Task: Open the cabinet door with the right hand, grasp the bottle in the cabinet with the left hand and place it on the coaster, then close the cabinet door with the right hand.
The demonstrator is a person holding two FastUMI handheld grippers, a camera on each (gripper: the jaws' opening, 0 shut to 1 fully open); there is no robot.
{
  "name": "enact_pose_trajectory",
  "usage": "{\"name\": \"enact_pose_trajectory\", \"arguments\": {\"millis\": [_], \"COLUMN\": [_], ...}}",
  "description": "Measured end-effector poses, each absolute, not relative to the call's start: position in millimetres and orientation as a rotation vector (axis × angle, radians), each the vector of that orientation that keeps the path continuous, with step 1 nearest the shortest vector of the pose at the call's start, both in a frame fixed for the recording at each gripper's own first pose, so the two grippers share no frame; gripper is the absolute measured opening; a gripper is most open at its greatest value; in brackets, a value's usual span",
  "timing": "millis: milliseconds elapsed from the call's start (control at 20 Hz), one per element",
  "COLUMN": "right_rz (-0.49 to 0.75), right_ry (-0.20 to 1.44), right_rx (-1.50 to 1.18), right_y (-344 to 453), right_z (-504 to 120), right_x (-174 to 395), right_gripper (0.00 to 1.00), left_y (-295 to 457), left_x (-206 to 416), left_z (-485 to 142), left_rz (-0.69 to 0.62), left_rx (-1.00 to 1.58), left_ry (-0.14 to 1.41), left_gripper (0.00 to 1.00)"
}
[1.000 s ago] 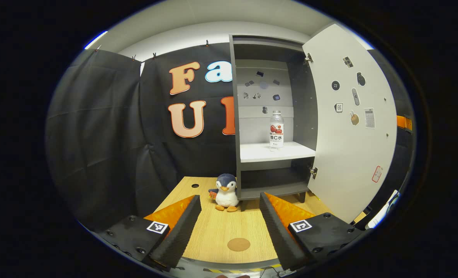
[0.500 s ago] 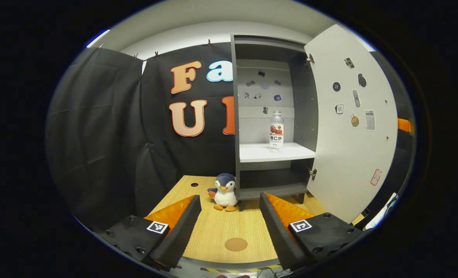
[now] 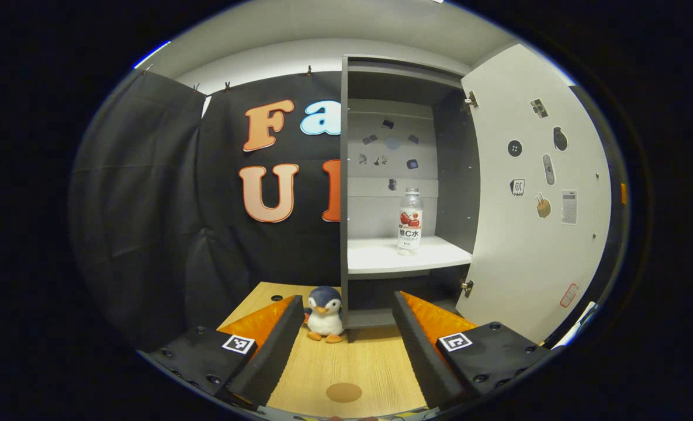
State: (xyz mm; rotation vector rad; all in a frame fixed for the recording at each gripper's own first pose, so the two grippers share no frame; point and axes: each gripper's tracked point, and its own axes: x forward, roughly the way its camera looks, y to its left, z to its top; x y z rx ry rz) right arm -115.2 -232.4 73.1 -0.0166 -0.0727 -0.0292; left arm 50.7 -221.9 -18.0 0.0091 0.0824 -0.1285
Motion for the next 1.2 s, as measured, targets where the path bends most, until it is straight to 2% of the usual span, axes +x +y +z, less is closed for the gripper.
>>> {"name": "enact_pose_trajectory", "arguments": {"millis": [100,300,350,500,550,650,800,850,1050,1100,1200], "right_rz": [-0.011,-0.036,-0.048,-0.078,-0.09,-0.117,-0.166,-0.18,-0.234,-0.242,-0.257], "right_ry": [-0.078,-0.069,-0.062,-0.03,-0.02,0.011,0.063,0.072,0.104,0.112,0.132], "right_rx": [-0.005,0.001,-0.006,-0.015,-0.013,-0.013,-0.007,-0.002,0.022,0.022,0.011], "right_y": [-208.9,-183.3,-181.1,-176.1,-175.9,-177.9,-184.9,-187.5,-195.4,-195.8,-195.9], "right_z": [72.3,54.4,48.6,35.5,29.8,17.6,3.1,0.4,-10.0,-13.2,-19.8], "right_x": [-106.9,-72.8,-62.8,-36.7,-28.8,-15.5,0.0,4.7,25.8,28.5,32.8], "right_gripper": [0.19,0.19,0.14,0.22,0.2,0.26,0.24,0.27,0.27,0.24,0.27], "left_y": [-240.9,-283.2,-294.3,-321.3,-331.1,-348.5,-371.0,-377.3,-400.2,-402.8,-406.7], "left_x": [75.5,131.6,144.8,186.8,200.6,228.4,265.0,276.7,317.5,325.9,344.0], "left_z": [-13.2,7.9,13.5,21.5,23.6,25.3,27.3,27.7,20.5,16.9,14.7], "left_rz": [-0.172,-0.255,-0.279,-0.316,-0.327,-0.35,-0.377,-0.383,-0.411,-0.411,-0.404], "left_rx": [0.022,0.016,0.015,0.039,0.04,0.036,0.036,0.04,0.029,0.026,0.022], "left_ry": [0.073,0.016,0.002,-0.025,-0.034,-0.044,-0.058,-0.064,-0.056,-0.048,-0.047], "left_gripper": [0.99,0.99,0.99,0.98,0.98,0.99,0.98,0.98,0.99,0.98,0.98]}}
